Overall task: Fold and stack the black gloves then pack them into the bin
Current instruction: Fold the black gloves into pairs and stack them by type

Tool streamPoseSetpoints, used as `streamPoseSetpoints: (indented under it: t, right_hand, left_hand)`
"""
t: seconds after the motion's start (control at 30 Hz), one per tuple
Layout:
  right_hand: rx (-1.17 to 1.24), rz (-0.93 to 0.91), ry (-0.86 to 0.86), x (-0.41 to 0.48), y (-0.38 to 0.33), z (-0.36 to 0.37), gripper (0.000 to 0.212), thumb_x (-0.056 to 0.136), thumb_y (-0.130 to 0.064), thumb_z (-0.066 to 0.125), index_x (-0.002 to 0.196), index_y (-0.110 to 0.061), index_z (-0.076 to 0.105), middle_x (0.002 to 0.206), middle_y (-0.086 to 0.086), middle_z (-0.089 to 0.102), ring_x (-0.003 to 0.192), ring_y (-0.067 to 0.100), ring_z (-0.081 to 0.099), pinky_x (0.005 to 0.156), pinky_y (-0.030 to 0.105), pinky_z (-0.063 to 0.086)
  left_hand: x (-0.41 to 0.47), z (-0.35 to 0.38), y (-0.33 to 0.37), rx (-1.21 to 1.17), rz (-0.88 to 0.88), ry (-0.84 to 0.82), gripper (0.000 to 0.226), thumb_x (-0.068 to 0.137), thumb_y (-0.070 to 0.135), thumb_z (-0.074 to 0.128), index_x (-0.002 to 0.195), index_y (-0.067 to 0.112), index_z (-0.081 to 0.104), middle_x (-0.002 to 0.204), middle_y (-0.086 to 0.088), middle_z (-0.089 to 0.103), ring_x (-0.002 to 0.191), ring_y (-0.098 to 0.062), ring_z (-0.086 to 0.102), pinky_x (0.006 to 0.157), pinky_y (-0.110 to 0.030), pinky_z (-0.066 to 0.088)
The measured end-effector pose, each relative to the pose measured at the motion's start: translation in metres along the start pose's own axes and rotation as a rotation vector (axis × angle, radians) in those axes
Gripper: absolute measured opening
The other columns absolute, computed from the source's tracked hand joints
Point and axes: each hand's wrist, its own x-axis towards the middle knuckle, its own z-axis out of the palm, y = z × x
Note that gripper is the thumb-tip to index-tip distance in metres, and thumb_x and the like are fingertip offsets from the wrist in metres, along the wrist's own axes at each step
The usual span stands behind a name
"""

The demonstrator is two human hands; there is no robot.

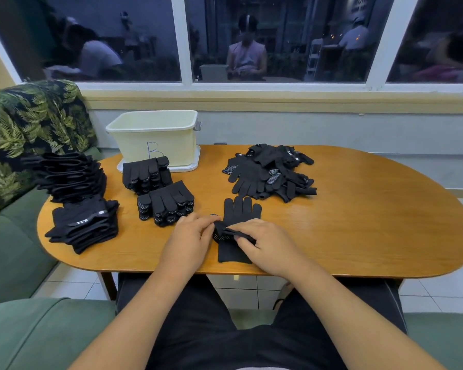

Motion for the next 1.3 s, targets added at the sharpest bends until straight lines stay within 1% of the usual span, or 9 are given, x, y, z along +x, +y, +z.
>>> streamPoseSetpoints:
  t: [0.17,0.27,0.4,0.5,0.63,0.77,1.0,1.1,1.3]
  right_hand:
    - [-0.007,-0.003,-0.022,0.0,0.001,-0.001,0.043,0.1,-0.034,0.057,0.141,-0.041,0.066,0.137,-0.019,0.068,0.131,0.0,0.054,0.106,0.036,0.052]
    - [-0.011,0.004,-0.048,0.0,0.002,-0.002,0.051,0.092,-0.034,0.059,0.141,-0.042,0.066,0.136,-0.019,0.067,0.131,-0.001,0.053,0.106,0.036,0.052]
    - [-0.015,-0.009,-0.038,0.001,0.002,-0.002,0.051,0.09,-0.036,0.063,0.141,-0.04,0.067,0.134,-0.021,0.069,0.132,-0.004,0.051,0.105,0.035,0.052]
    - [-0.031,-0.025,-0.033,0.001,0.001,-0.001,0.05,0.091,-0.054,0.064,0.139,-0.041,0.068,0.134,-0.024,0.069,0.131,-0.004,0.051,0.104,0.036,0.052]
    - [-0.056,-0.016,-0.057,0.0,-0.002,-0.003,0.056,0.095,-0.075,0.05,0.137,-0.044,0.069,0.138,-0.029,0.066,0.133,-0.006,0.048,0.106,0.035,0.05]
    - [0.07,0.025,-0.028,0.001,0.001,-0.002,0.055,0.11,-0.06,0.027,0.127,-0.042,0.076,0.132,-0.029,0.069,0.13,-0.005,0.052,0.106,0.037,0.049]
    - [-0.012,-0.032,-0.025,0.007,0.008,0.003,0.034,0.103,-0.047,0.061,0.135,-0.041,0.071,0.137,-0.026,0.066,0.132,-0.007,0.047,0.109,0.031,0.048]
    - [-0.038,-0.001,-0.054,0.011,0.007,0.001,0.051,0.102,-0.054,0.059,0.15,-0.037,0.059,0.155,-0.019,0.054,0.145,0.001,0.039,0.121,0.037,0.039]
    - [-0.215,0.155,-0.27,0.02,0.007,0.004,0.077,0.101,-0.077,0.03,0.169,-0.045,0.011,0.18,-0.009,-0.004,0.165,0.02,-0.011,0.134,0.046,0.003]
  left_hand:
    - [-0.003,-0.001,0.004,0.046,-0.007,0.025,0.037,0.11,0.025,0.054,0.143,0.036,0.067,0.097,0.01,0.064,0.108,-0.017,0.051,0.093,-0.038,0.051]
    - [-0.004,-0.003,0.008,0.024,0.005,0.035,0.035,0.109,0.02,0.057,0.139,0.032,0.069,0.088,0.024,0.05,0.111,-0.019,0.055,0.092,-0.034,0.049]
    - [-0.003,-0.002,0.005,0.04,-0.008,0.012,0.036,0.108,0.016,0.055,0.14,0.027,0.068,0.099,0.019,0.057,0.119,-0.017,0.054,0.099,-0.031,0.048]
    - [0.0,0.0,0.002,0.089,-0.032,-0.037,0.04,0.107,0.014,0.049,0.143,0.023,0.065,0.127,0.007,0.069,0.127,-0.017,0.049,0.108,-0.037,0.047]
    - [0.0,0.001,-0.001,0.048,-0.096,-0.057,0.043,0.108,0.022,0.042,0.146,0.035,0.058,0.13,0.003,0.064,0.126,-0.018,0.053,0.105,-0.043,0.05]
    - [-0.004,-0.001,0.001,0.009,-0.001,-0.004,0.033,0.112,0.029,0.041,0.14,0.032,0.058,0.13,0.012,0.059,0.125,-0.013,0.047,0.103,-0.036,0.046]
    - [-0.013,-0.004,0.006,0.118,0.202,-0.171,0.035,0.102,0.055,0.05,0.129,0.035,0.061,0.121,0.023,0.057,0.116,-0.001,0.05,0.103,-0.035,0.048]
    - [-0.012,-0.006,0.006,0.128,0.173,-0.175,0.041,0.099,0.056,0.049,0.132,0.033,0.06,0.126,0.02,0.057,0.118,-0.005,0.05,0.103,-0.035,0.048]
    - [-0.011,-0.005,0.007,0.159,0.13,-0.216,0.059,0.104,0.049,0.053,0.157,0.024,0.047,0.162,0.01,0.045,0.148,-0.009,0.038,0.124,-0.035,0.034]
